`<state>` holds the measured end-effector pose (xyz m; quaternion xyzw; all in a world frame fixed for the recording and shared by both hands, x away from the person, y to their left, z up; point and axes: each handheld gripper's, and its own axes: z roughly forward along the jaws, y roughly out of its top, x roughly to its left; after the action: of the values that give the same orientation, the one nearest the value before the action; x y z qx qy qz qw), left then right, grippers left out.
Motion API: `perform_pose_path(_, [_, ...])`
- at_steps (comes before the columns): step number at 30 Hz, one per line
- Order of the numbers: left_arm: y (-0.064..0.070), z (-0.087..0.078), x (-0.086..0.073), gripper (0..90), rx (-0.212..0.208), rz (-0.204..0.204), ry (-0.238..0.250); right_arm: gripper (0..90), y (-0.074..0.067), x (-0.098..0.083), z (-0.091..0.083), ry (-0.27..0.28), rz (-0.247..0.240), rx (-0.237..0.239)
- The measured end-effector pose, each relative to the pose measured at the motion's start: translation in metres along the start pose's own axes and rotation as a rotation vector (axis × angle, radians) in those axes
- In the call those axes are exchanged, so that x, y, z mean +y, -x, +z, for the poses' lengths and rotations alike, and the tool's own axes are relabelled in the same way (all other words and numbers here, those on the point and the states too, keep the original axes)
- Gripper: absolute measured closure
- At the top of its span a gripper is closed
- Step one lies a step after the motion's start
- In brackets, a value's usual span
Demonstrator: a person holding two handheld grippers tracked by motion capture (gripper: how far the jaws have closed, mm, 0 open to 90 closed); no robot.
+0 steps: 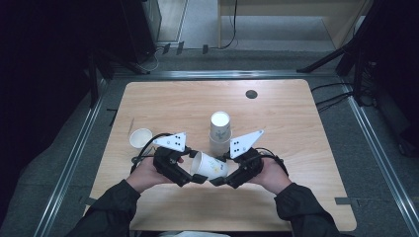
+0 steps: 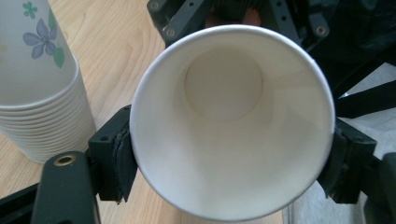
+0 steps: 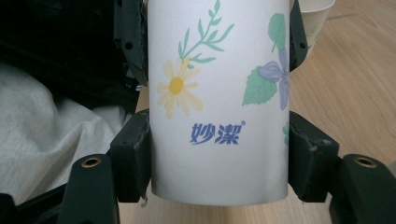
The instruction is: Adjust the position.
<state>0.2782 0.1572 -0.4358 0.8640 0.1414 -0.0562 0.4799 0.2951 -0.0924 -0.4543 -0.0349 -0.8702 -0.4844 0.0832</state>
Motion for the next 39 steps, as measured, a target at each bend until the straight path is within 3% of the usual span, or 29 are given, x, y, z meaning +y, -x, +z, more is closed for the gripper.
perform_pose_path(9, [0.001, -0.001, -0.002, 26.0, 0.007, 0.004, -0.035, 34.5, 0.000, 0.001, 0.005, -0.024, -0.009, 0.009])
perform_pose_path(12, [0.001, 0.000, -0.002, 26.2, -0.001, 0.012, -0.051, 28.9, 0.000, 0.001, 0.007, -0.028, -0.003, 0.031])
perform_pose_path(15, [0.003, 0.002, -0.002, 26.4, 0.008, 0.026, -0.087, 23.2, 0.000, 0.001, 0.009, -0.049, 0.015, 0.025])
perform_pose_path(20, [0.003, 0.002, -0.001, 27.1, 0.031, 0.039, -0.148, 23.3, 0.002, -0.003, 0.011, -0.086, 0.018, -0.002])
perform_pose_path(28, [0.003, 0.013, -0.004, 27.2, 0.101, 0.076, -0.319, 24.8, 0.004, -0.009, 0.022, -0.141, -0.003, -0.031])
perform_pose_path(32, [0.002, 0.022, -0.003, 27.1, 0.112, 0.041, -0.382, 25.8, 0.004, -0.013, 0.030, -0.173, -0.004, -0.038])
perform_pose_path(34, [0.002, 0.025, 0.000, 27.0, 0.102, 0.013, -0.388, 26.2, 0.005, -0.015, 0.034, -0.183, -0.002, -0.033])
perform_pose_path(39, [0.004, 0.029, 0.003, 26.8, 0.116, 0.022, -0.399, 28.1, 0.004, -0.017, 0.041, -0.205, -0.005, -0.030])
